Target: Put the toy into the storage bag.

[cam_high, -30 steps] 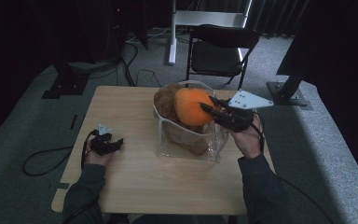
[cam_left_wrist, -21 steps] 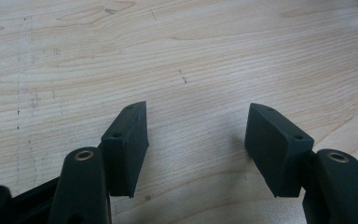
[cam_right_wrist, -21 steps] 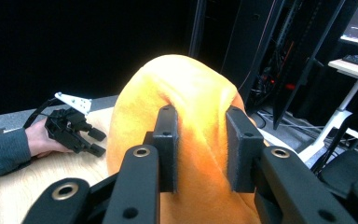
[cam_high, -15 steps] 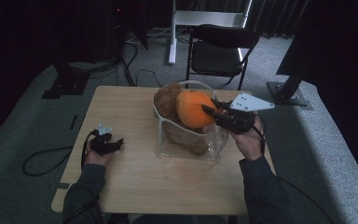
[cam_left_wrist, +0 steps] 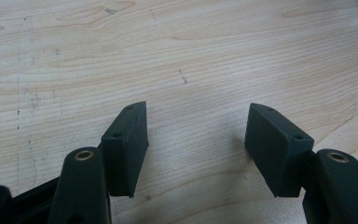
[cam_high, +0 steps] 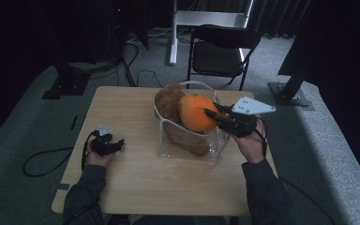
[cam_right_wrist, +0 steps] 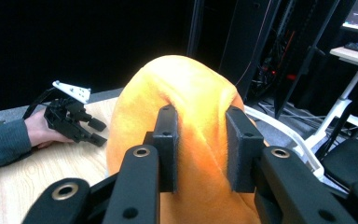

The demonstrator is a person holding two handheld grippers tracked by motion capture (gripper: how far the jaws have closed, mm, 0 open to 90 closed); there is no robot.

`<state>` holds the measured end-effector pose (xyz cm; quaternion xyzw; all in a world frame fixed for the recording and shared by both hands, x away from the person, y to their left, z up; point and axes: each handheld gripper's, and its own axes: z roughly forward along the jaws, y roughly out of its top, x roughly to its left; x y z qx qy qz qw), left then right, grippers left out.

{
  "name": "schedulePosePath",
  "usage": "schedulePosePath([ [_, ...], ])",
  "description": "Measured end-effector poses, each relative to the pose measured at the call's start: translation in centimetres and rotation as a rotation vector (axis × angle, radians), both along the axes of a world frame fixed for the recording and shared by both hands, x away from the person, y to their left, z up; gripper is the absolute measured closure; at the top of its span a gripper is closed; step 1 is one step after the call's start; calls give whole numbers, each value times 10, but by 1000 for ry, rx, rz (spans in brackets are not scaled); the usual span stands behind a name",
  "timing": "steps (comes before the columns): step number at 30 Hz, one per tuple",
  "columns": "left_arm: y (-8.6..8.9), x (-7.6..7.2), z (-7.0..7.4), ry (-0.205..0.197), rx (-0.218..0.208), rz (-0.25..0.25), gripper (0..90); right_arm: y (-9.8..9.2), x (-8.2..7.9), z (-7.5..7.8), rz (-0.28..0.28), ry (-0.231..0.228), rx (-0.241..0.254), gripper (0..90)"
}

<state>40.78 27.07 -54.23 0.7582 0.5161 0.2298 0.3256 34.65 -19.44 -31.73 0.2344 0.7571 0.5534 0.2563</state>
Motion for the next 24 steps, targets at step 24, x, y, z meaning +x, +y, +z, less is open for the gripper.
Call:
schedulePosePath([
  [24, 0, 0, 0, 0, 0, 0, 401, -11, -2, -21, -28, 55, -12, 691],
])
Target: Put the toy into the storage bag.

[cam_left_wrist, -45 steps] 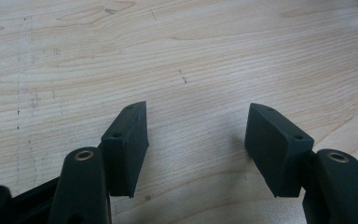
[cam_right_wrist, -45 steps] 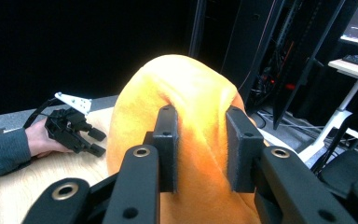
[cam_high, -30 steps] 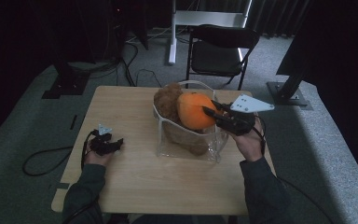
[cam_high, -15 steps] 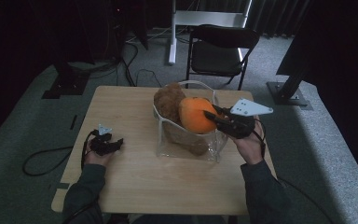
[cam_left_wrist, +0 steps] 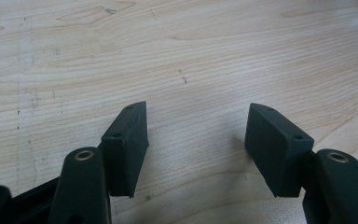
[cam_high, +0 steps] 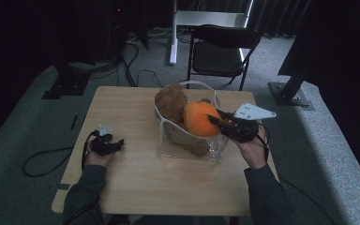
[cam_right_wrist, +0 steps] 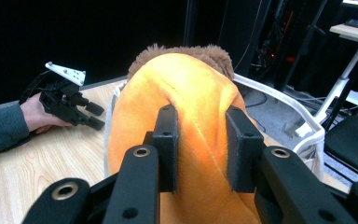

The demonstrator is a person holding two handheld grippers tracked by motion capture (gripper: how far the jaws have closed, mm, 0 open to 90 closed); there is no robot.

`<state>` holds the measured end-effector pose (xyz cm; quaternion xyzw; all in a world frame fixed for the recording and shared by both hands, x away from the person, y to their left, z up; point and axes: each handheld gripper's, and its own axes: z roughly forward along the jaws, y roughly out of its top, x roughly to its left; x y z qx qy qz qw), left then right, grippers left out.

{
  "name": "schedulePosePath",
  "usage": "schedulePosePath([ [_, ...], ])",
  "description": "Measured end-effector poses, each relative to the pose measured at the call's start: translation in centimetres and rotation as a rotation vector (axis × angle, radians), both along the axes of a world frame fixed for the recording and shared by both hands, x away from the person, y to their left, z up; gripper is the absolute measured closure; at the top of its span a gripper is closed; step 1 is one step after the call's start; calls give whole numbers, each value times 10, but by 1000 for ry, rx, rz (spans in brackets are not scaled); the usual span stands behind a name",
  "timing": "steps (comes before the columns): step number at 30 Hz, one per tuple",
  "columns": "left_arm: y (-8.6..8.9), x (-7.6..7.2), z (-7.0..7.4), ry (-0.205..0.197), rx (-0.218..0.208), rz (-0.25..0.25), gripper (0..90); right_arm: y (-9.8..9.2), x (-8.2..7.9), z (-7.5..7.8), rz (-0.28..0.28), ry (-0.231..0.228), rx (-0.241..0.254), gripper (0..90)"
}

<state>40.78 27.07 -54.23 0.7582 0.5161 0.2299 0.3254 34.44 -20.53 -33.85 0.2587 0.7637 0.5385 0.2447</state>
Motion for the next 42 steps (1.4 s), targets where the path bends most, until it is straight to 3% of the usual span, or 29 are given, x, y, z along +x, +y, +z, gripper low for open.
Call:
schedulePosePath([
  [11, 0, 0, 0, -1, 0, 1, 401, -4, 0, -11, -10, 24, 2, 691],
  [18, 0, 0, 0, -2, 0, 1, 401, -1, 0, -15, -23, 25, -37, 691],
  [42, 0, 0, 0, -2, -1, 1, 401, 14, 8, -38, -9, 95, -128, 687],
])
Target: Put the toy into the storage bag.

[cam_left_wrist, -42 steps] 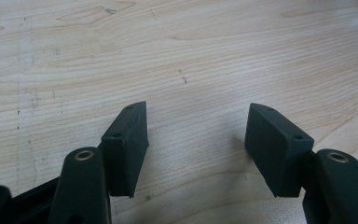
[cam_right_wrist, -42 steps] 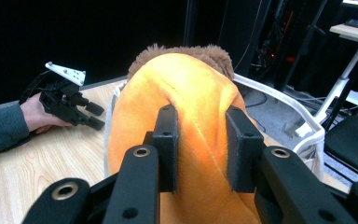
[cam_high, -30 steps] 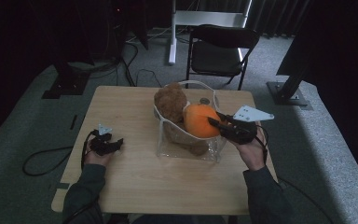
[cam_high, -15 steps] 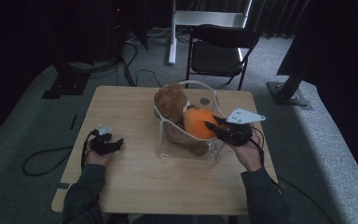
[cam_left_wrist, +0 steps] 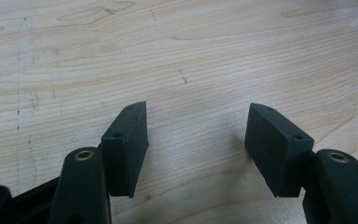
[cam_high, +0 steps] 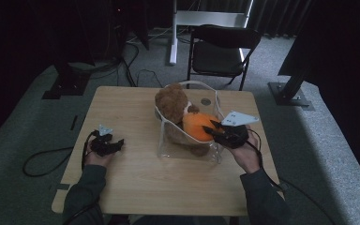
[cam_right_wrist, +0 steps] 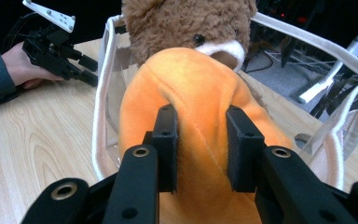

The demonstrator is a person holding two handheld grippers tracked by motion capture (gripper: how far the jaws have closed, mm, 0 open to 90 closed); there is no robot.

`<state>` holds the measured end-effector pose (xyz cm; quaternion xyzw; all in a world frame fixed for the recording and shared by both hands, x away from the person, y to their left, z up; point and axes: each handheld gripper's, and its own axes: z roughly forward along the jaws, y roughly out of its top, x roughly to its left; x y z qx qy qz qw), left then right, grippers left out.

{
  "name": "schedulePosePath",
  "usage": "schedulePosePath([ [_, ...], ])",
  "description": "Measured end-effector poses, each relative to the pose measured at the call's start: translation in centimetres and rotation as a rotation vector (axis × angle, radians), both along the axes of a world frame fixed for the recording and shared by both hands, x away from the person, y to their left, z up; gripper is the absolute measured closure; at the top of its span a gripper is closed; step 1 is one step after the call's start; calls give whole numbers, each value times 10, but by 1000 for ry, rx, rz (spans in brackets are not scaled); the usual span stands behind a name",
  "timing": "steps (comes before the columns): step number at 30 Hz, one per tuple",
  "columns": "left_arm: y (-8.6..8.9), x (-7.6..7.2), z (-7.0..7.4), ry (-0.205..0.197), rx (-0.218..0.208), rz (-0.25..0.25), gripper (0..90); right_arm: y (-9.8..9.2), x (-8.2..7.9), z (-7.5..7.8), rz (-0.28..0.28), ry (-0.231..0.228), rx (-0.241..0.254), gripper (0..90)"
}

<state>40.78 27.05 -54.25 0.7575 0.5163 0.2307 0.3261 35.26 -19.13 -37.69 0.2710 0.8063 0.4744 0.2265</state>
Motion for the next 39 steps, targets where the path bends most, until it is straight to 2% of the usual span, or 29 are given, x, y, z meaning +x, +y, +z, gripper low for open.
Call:
schedulePosePath([
  [10, 0, 0, 0, 0, -1, 0, 401, 3, 1, -3, 1, 17, -19, 678],
  [13, 0, 0, 0, 0, -1, 1, 400, 4, 2, -2, 8, 21, -22, 655],
  [15, 0, 0, 0, 0, -1, 1, 401, 5, 2, -2, 12, 18, -21, 610],
  [18, 0, 0, 0, 0, -1, 1, 401, 3, 5, -1, 5, 33, 20, 520],
  [19, 0, 0, 0, 0, -1, 1, 401, 3, 5, -1, 5, 33, 20, 520],
  [24, 0, 0, 0, 0, -1, 1, 401, 0, 11, 1, 21, 68, 86, 485],
  [29, 0, 0, 0, 0, -1, 1, 400, -1, 12, 2, 48, 80, 133, 466],
  [34, 0, 0, 0, 0, -1, 1, 400, -2, 12, 3, 78, 85, 159, 468],
  [39, 0, 0, 0, 0, -1, 1, 400, 2, 11, 3, 111, 86, 145, 583],
])
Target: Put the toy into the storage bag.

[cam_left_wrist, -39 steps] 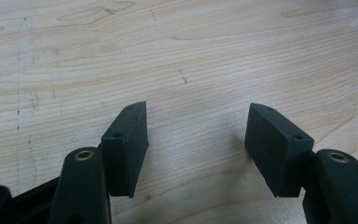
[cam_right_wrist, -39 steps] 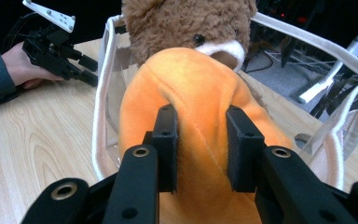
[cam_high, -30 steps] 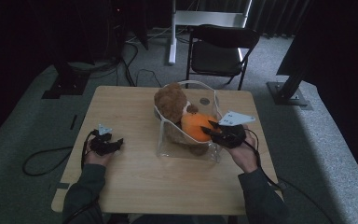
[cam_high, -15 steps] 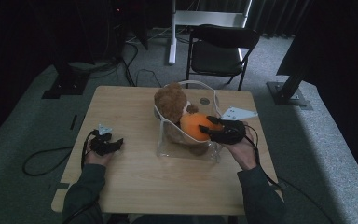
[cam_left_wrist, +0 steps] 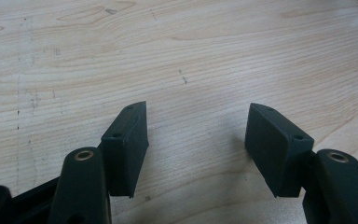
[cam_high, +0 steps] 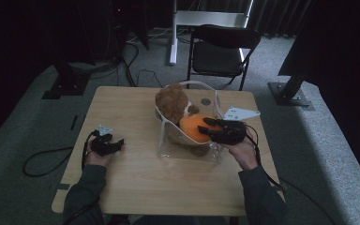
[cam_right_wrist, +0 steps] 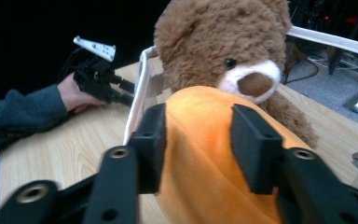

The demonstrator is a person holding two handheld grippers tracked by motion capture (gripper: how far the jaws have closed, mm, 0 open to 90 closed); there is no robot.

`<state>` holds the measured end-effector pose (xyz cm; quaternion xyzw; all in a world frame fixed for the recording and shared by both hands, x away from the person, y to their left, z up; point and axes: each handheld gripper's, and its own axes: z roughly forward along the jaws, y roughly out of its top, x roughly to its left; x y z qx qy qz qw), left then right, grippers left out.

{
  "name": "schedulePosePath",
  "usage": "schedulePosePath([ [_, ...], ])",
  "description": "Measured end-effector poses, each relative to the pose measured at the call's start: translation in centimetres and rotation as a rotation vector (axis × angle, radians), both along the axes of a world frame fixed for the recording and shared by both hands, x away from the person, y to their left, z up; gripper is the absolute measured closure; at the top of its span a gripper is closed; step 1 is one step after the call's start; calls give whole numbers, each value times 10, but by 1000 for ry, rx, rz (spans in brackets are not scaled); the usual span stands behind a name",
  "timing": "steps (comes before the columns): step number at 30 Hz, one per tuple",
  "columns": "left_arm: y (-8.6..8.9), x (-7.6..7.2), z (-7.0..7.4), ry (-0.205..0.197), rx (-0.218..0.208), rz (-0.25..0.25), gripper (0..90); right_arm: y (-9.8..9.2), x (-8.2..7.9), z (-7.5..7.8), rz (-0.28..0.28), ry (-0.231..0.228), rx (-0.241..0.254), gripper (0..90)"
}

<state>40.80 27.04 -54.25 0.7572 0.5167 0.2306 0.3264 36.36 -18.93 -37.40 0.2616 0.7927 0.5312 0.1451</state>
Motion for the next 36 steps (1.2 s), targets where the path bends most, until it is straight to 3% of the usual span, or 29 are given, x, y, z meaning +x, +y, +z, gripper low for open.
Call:
schedulePosePath([
  [4, 0, 0, 0, 0, 0, 0, 400, 7, -2, 0, -19, -3, -61, 696],
  [8, 0, 0, 0, 0, 1, -1, 400, 11, -4, 0, -27, -7, -106, 744],
  [11, 0, 0, 0, 0, 1, 0, 400, 14, -7, -1, -41, -20, -171, 761],
  [13, 0, 0, 0, 0, 1, 0, 400, 14, -7, -2, -42, -17, -179, 764],
  [16, 0, 0, 0, 0, 1, 1, 400, 14, -7, -4, -75, -34, -233, 770],
  [19, 0, 0, 0, 0, 1, 1, 400, 13, -7, -4, -81, -28, -240, 771],
  [23, 0, 0, 0, 0, 0, 1, 399, 15, -7, -3, -120, -44, -307, 772],
  [29, 0, 0, 0, 0, 0, 1, 398, 13, -7, -3, -122, -43, -307, 771],
  [36, 0, 0, 0, 1, 1, 0, 398, 4, -5, -3, -126, -40, -195, 686],
])
